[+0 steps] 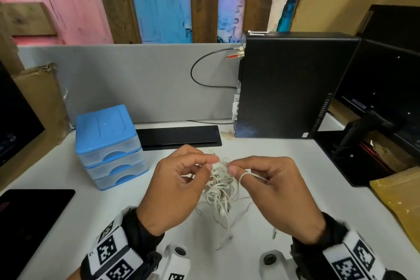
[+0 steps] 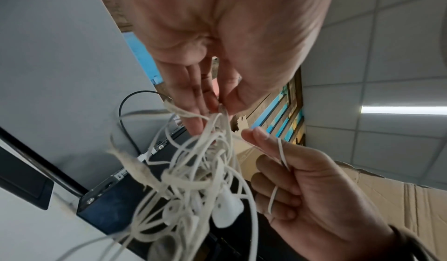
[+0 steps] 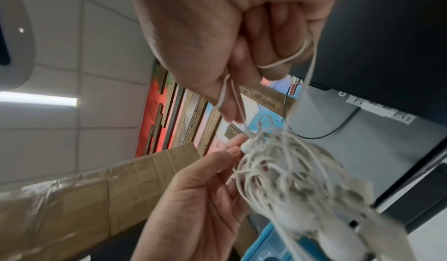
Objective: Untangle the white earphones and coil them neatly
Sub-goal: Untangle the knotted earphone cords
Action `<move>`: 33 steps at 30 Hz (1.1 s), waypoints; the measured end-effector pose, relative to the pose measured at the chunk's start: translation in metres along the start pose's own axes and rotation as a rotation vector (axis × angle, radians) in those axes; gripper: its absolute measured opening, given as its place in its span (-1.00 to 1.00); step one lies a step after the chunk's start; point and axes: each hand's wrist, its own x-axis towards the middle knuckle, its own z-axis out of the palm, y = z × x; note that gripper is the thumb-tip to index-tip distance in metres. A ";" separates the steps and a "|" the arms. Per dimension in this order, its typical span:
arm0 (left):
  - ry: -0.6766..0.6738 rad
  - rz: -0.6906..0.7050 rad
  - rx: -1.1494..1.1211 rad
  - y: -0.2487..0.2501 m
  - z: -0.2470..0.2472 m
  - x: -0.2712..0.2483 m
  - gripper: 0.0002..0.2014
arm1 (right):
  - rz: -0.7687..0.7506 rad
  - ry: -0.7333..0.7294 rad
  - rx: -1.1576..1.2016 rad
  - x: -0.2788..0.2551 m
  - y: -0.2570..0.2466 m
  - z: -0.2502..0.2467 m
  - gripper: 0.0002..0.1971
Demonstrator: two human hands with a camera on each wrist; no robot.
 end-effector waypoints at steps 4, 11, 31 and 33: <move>-0.010 0.019 0.034 0.000 0.003 -0.002 -0.75 | 0.099 -0.010 -0.203 0.000 0.010 0.001 -0.92; -0.008 0.017 0.047 0.002 -0.003 0.000 -0.79 | 0.114 -0.124 -0.075 0.001 0.005 0.002 -0.90; 0.284 0.031 -0.230 0.022 -0.039 0.021 -0.79 | 0.453 -0.049 0.631 0.012 0.012 0.000 -0.54; 0.253 0.059 -0.222 0.023 -0.038 0.019 -0.83 | 0.389 -0.096 0.472 0.009 0.008 0.005 -0.55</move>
